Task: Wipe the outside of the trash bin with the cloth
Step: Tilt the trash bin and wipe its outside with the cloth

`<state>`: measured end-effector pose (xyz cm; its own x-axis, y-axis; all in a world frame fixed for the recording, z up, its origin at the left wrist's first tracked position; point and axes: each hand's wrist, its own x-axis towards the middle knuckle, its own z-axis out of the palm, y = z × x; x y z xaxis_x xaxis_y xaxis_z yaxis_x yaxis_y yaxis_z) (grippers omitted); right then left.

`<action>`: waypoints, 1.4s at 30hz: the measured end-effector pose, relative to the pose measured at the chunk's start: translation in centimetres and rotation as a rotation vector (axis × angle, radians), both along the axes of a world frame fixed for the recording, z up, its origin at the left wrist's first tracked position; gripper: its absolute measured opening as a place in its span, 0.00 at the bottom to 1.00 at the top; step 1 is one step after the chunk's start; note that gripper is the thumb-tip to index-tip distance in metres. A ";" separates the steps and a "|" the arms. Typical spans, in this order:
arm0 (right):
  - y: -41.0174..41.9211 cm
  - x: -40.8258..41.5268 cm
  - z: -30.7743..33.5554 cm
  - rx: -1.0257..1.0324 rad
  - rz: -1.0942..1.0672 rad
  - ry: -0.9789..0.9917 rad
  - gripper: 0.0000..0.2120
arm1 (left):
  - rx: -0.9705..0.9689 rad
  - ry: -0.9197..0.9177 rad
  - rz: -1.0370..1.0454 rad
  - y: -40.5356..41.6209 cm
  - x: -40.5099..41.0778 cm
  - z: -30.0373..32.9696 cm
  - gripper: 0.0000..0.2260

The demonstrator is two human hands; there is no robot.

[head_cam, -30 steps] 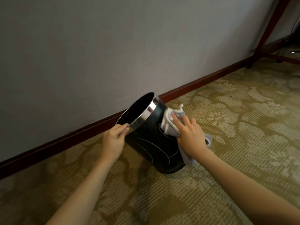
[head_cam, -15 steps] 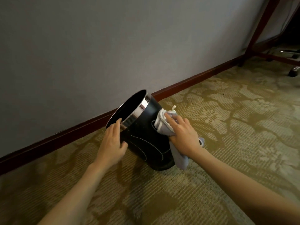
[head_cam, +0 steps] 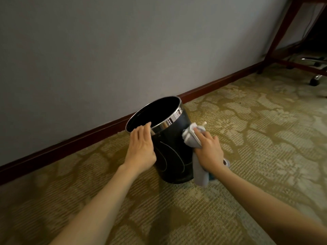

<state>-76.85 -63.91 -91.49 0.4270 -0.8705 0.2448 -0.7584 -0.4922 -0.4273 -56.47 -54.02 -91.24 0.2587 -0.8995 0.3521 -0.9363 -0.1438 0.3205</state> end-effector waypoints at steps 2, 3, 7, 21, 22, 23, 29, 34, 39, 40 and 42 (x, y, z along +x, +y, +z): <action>-0.3 1.2 1.3 -0.085 0.071 -0.130 0.27 | -0.001 -0.021 0.011 -0.4 -0.3 0.2 0.42; -0.4 1.6 1.7 -0.116 0.095 -0.152 0.28 | 0.006 -0.025 0.024 -0.5 -0.3 0.3 0.42; -0.3 1.7 1.0 -0.186 0.133 -0.079 0.32 | 0.031 -0.046 0.059 -0.3 0.2 0.1 0.42; -0.5 1.7 0.1 -0.137 0.043 0.087 0.35 | 0.020 0.162 -0.011 0.6 2.3 0.7 0.22; -0.5 2.0 0.1 -0.144 0.041 0.092 0.35 | 0.026 0.229 -0.039 0.9 2.8 0.8 0.18; -0.5 2.3 0.1 -0.148 0.040 0.093 0.35 | 0.027 0.283 -0.059 1.2 3.2 0.8 0.12; -0.6 3.4 0.3 -0.155 0.047 0.102 0.36 | -0.191 0.532 -0.001 1.7 3.8 1.1 0.09; -0.8 3.3 0.2 -0.126 0.029 0.112 0.35 | -0.230 0.563 0.016 2.0 4.6 1.3 0.11; -1.0 0.0 -2.3 0.073 -0.081 0.183 0.29 | -0.228 0.566 0.053 2.6 5.1 1.0 0.12; -1.0 -0.6 -2.7 0.107 -0.091 0.206 0.29 | -0.225 0.559 0.055 2.7 5.1 1.0 0.12; -1.3 -1.3 -2.8 0.155 -0.102 0.235 0.28 | -0.234 0.542 0.047 2.6 4.8 0.9 0.11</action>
<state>-78.13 -65.16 -94.29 0.3646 -0.9311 0.0101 -0.8877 -0.3509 -0.2980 -51.65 -51.38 -90.36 0.4948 -0.7972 0.3459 -0.6246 -0.0495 0.7794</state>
